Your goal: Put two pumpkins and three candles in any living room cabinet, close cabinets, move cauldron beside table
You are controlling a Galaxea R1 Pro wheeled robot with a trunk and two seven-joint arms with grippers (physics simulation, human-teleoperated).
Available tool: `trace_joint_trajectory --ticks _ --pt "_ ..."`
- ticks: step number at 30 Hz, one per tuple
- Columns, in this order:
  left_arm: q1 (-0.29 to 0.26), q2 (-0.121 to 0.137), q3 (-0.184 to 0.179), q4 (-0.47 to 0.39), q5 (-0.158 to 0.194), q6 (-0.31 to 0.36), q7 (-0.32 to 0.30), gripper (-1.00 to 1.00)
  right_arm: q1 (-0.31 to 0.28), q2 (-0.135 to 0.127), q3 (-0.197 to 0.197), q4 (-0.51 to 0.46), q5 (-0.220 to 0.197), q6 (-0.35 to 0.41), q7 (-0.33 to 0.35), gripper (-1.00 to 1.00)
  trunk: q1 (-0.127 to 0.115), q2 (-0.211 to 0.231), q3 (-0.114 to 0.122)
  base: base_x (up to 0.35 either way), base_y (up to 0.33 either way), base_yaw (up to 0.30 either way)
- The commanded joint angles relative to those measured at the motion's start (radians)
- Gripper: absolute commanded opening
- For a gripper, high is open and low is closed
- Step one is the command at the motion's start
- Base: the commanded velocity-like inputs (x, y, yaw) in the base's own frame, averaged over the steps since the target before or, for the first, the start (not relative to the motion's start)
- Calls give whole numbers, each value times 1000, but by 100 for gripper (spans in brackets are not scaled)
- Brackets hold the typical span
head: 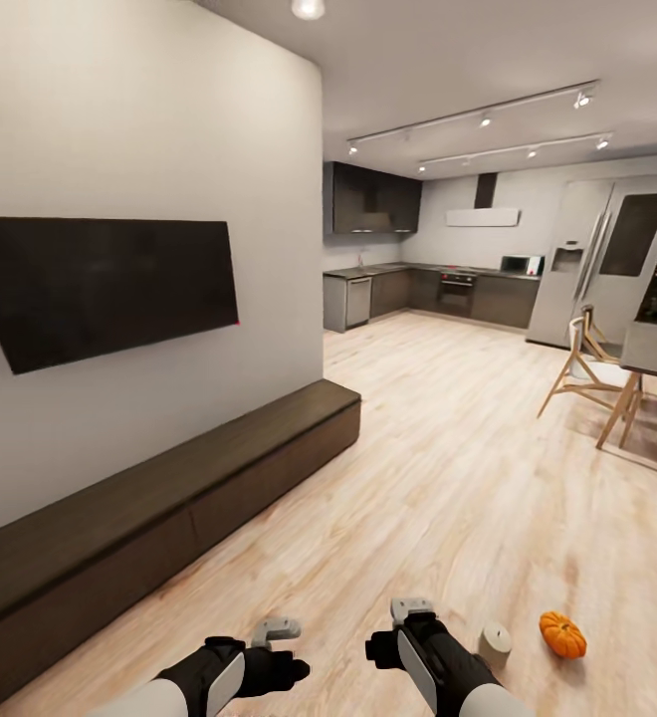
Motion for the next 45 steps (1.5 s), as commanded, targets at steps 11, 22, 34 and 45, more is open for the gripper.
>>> trace_joint_trajectory --ticks 11,22,34,45 --pt "-1 0 -10 -1 10 6 0 100 0 0 3 -2 -2 6 -5 100 0 -1 -1 0 -35 290" --pt "-1 0 -10 -1 10 6 0 100 0 0 4 -3 -1 6 -5 100 0 -1 -1 31 -233 282" --pt "-1 0 -10 -1 10 6 0 100 0 0 5 -3 -2 6 -5 100 0 -1 0 151 -78 119" --pt "-1 0 -10 -1 10 6 0 100 0 0 5 -3 -2 6 -5 100 0 -1 4 194 -102 266"
